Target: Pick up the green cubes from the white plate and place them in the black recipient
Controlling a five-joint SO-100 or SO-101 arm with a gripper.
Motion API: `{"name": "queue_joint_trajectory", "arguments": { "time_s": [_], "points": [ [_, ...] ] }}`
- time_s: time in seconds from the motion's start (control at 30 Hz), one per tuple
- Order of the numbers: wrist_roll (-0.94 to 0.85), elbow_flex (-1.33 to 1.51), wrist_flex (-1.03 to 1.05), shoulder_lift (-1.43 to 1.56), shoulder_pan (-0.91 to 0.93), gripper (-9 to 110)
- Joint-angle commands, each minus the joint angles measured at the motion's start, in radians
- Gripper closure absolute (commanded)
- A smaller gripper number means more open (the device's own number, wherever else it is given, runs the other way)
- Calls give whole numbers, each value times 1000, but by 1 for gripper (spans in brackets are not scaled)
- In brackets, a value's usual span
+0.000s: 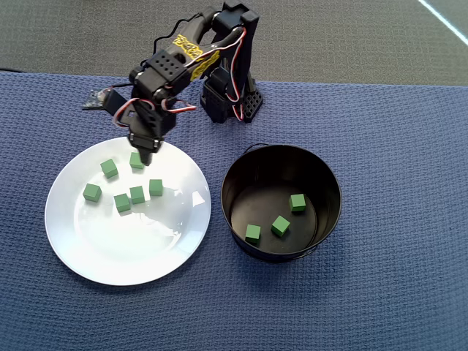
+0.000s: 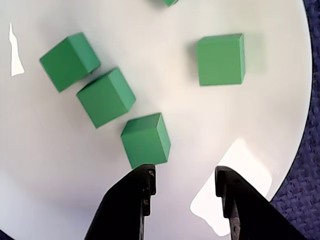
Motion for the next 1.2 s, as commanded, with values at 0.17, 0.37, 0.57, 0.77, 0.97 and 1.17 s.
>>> {"name": "queue_joint_trajectory", "arguments": {
  "time_s": [0.17,0.37,0.57,0.77,0.97,1.17],
  "points": [
    [-44,-12,-138,-107,115,94],
    [-91,26,-158,-146,118,87],
    [-206,52,-140,-149,98,81],
    [-219,41,-114,-161,98,83],
    [-316,46,-86,-164,101,81],
    [-437,38,-63,-173,110,81]
  ]
}}
